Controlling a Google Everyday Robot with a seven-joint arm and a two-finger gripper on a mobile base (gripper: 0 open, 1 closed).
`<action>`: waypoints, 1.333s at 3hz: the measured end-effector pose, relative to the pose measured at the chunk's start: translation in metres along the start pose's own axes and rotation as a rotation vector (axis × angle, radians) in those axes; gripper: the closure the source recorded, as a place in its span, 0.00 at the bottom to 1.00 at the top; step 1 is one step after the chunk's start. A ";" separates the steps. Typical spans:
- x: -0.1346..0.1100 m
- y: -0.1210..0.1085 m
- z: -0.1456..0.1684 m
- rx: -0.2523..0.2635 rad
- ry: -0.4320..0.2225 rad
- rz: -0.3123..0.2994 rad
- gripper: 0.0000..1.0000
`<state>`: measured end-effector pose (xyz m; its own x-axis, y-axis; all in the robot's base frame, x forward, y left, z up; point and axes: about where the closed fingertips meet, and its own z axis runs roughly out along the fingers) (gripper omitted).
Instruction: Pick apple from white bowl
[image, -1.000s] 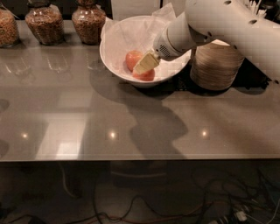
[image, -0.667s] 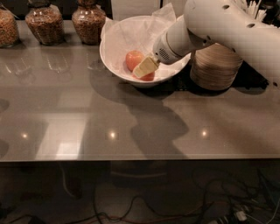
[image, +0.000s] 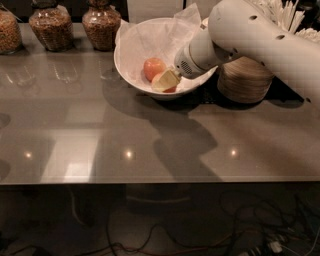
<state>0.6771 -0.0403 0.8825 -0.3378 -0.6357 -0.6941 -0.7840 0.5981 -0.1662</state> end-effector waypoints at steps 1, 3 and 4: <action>0.002 -0.003 0.011 -0.001 -0.001 0.016 0.35; 0.010 -0.003 0.023 -0.013 0.021 0.034 0.55; 0.010 -0.003 0.023 -0.013 0.023 0.035 0.78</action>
Offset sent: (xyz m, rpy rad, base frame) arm 0.0167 0.0021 -0.0245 0.0084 0.0371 -0.0280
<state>0.6881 -0.0372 0.8595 -0.3768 -0.6256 -0.6831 -0.7784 0.6136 -0.1327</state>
